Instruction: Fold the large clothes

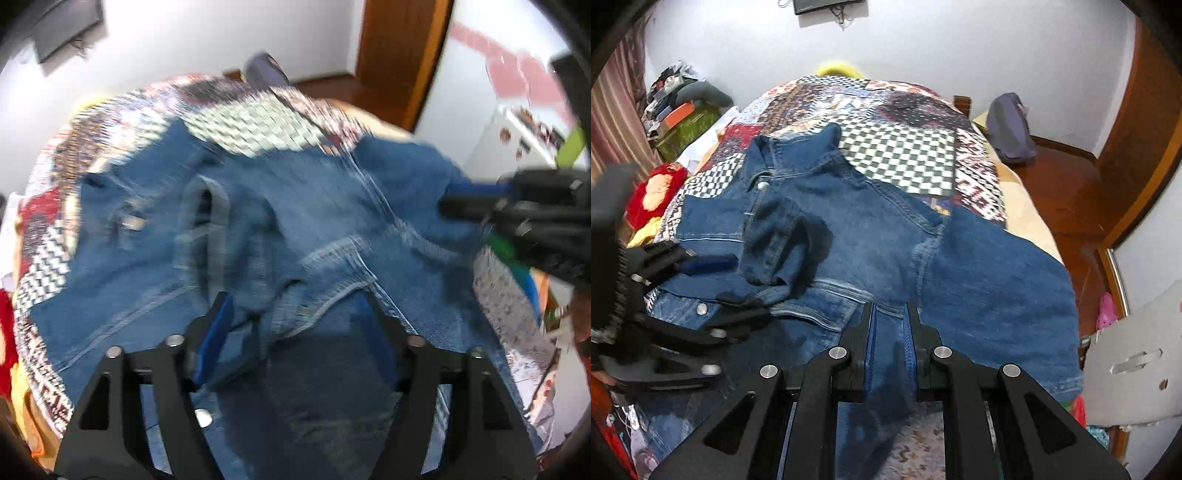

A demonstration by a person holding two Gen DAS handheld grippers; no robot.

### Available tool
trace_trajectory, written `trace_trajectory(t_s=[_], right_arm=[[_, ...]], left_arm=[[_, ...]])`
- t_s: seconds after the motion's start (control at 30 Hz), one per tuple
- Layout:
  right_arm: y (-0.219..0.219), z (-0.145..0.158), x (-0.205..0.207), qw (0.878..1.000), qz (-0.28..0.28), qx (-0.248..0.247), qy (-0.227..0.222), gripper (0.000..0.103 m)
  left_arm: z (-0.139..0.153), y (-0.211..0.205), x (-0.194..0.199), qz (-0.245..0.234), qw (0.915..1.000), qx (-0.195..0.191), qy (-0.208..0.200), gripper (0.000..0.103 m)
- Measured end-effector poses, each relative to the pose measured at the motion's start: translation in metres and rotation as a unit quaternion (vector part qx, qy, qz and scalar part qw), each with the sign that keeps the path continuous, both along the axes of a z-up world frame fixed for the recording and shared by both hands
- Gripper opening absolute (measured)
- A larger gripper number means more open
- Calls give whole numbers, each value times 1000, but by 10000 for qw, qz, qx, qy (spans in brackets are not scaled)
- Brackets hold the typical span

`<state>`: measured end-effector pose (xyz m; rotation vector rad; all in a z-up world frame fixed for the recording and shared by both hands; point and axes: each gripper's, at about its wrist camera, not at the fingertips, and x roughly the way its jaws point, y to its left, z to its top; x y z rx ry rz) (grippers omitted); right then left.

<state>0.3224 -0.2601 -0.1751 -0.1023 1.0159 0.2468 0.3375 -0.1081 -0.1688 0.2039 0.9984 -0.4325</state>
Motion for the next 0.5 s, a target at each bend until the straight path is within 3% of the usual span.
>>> trace_trajectory(t_s=[0.07,0.2,0.3,0.5], right_arm=[[14,2,4,9999,150,35,-16,11],[47,7,13,9988,478,63,-58,11],[82,10,22,9971,758,71,-46,11],[149,10,43,9920,1223,305,81,11]], left_arm=[[18,30,-3,328,9990,-169,-260,88],[24,99,0,1008,9937,-88,-480,90],[5,143,3,1521,9877,185,-302,90],[-64,217,8,2300,9711,502,385,90]])
